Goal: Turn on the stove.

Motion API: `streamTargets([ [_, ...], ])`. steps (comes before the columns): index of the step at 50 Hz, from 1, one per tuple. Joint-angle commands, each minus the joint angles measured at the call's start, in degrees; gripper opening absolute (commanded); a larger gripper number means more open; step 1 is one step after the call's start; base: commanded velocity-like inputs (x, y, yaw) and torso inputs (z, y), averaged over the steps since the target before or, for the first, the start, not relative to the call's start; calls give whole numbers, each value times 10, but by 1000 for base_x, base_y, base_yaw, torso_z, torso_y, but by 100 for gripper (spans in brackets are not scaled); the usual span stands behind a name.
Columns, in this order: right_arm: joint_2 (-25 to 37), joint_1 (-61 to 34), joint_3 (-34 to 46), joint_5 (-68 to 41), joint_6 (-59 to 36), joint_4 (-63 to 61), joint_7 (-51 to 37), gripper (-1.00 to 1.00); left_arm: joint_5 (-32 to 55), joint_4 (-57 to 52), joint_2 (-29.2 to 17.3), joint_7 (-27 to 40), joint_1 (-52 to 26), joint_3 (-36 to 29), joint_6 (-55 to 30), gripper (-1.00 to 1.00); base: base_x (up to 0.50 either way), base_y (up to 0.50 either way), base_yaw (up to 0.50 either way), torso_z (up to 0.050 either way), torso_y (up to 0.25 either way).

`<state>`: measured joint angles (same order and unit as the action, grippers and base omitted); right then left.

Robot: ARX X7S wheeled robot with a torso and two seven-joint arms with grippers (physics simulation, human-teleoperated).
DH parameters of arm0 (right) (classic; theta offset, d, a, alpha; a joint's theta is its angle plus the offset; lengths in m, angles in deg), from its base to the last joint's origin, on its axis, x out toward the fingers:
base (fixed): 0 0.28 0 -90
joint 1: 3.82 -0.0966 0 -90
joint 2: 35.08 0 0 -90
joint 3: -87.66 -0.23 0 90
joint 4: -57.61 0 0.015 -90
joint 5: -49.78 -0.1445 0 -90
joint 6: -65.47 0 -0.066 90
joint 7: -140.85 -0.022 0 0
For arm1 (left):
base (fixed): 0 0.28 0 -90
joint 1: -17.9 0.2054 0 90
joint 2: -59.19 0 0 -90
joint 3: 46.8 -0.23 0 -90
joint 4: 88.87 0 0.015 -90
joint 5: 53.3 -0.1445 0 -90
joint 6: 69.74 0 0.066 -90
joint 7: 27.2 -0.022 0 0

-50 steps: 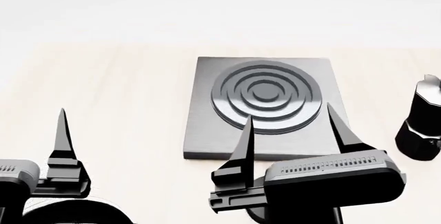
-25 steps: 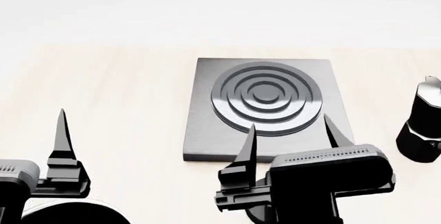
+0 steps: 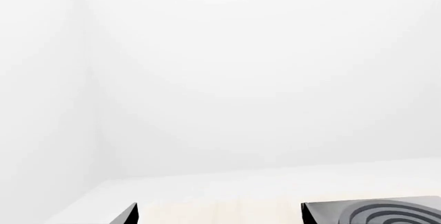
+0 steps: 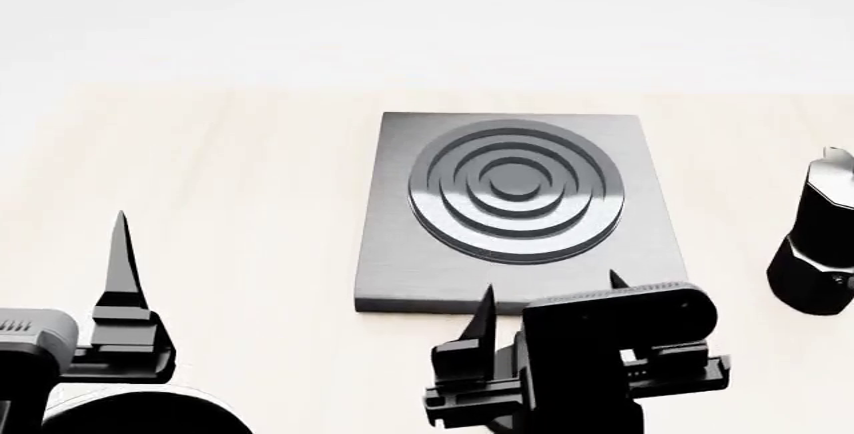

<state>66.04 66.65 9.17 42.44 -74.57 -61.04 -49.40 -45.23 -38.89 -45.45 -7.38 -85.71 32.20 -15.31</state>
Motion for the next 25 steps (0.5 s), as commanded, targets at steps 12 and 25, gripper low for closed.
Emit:
streamTargets([
  [12, -8, -17, -4, -26, -72, 49, 1, 100, 3, 1, -5, 7, -2, -3, -1, 100, 0, 0, 0, 0, 0],
  [25, -9, -20, -10, -39, -79, 62, 3, 100, 5, 3, -6, 10, -3, -7, 0, 100, 0, 0, 0, 0, 0],
])
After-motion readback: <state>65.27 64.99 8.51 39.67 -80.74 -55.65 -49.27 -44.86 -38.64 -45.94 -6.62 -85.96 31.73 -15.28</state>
